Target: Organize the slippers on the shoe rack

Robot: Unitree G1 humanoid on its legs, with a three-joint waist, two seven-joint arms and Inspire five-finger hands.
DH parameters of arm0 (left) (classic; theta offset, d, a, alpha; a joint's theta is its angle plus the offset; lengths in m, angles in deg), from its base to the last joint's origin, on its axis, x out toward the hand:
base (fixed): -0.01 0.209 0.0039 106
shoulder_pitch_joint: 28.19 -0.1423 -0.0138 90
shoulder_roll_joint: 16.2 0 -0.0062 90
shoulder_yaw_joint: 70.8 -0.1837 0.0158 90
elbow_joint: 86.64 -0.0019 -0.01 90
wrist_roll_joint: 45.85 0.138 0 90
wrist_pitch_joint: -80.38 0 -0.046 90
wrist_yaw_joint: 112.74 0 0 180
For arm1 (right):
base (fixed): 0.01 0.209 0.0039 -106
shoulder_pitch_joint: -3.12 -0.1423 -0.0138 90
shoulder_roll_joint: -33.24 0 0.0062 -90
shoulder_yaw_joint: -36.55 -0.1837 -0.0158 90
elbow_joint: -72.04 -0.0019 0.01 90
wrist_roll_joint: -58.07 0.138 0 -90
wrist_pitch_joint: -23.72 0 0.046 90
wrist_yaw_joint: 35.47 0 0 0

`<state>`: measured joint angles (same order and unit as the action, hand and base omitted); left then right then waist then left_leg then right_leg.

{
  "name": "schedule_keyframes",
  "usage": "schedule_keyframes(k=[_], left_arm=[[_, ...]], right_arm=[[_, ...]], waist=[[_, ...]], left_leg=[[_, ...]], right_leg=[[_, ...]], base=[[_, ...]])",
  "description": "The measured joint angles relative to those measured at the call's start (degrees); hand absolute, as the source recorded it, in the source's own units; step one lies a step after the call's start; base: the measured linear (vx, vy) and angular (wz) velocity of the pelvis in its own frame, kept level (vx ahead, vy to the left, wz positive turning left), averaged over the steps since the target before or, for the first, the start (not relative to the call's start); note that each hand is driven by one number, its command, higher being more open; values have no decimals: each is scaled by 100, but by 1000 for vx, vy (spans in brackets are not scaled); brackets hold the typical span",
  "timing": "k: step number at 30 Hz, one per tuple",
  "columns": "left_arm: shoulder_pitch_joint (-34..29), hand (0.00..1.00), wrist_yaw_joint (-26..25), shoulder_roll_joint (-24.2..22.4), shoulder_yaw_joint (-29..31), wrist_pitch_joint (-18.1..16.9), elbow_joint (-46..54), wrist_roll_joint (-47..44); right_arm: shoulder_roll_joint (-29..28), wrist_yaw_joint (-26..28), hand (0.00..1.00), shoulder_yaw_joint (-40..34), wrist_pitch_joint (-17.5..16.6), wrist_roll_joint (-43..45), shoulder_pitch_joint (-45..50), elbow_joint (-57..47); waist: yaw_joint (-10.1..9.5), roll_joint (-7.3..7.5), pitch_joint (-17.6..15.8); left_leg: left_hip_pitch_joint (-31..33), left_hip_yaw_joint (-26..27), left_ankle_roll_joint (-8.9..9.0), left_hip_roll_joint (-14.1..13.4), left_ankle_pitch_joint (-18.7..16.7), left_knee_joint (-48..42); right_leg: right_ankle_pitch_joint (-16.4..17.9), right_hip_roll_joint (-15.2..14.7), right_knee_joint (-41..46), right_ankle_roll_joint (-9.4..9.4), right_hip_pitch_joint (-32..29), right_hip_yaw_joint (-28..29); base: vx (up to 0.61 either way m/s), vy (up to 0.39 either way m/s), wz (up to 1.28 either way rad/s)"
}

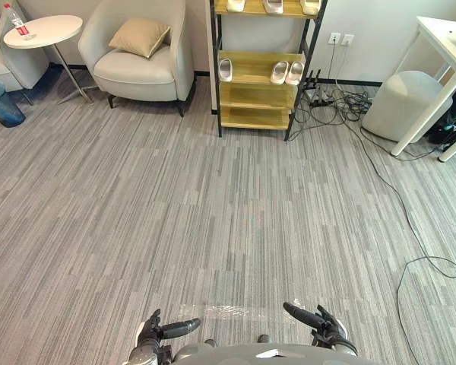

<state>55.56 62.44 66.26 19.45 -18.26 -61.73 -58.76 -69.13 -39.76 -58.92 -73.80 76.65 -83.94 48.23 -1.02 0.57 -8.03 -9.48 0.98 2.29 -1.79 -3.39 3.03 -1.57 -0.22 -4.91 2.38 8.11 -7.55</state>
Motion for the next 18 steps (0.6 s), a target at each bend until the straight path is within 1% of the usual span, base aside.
schedule_keyframes(k=[14,15,16,17,18], left_arm=[[70,100,16,37,-47,8,-43,21],[111,100,16,58,-47,8,-39,21],[126,100,16,67,-47,8,-36,21],[159,100,14,86,-42,8,-34,20],[198,100,13,92,-37,9,-29,18]], right_arm=[[4,50,100,1,3,191,-11,-18],[-6,54,100,2,2,206,-42,-21],[-13,55,100,3,2,221,-53,-21],[-21,56,100,4,2,298,-75,-21],[-19,57,100,3,2,351,-81,-24]], waist=[[24,25,-42],[29,51,-110],[33,64,-128],[41,84,-162],[41,70,-197]], left_leg=[[69,26,14,-19,-9,71],[110,33,62,-27,-53,-17],[156,34,73,-30,-101,-91],[335,45,89,-49,-287,-436],[505,84,109,-94,-527,-860]], right_leg=[[-2,21,-14,3,-116,11],[-2,26,-2,3,-118,13],[-1,26,3,1,-123,13],[15,38,5,-21,-143,21],[83,68,6,-76,-130,30]], base=[[0,0,0],[0,0,0],[0,0,0],[1,-17,-9],[3,-21,-13]])
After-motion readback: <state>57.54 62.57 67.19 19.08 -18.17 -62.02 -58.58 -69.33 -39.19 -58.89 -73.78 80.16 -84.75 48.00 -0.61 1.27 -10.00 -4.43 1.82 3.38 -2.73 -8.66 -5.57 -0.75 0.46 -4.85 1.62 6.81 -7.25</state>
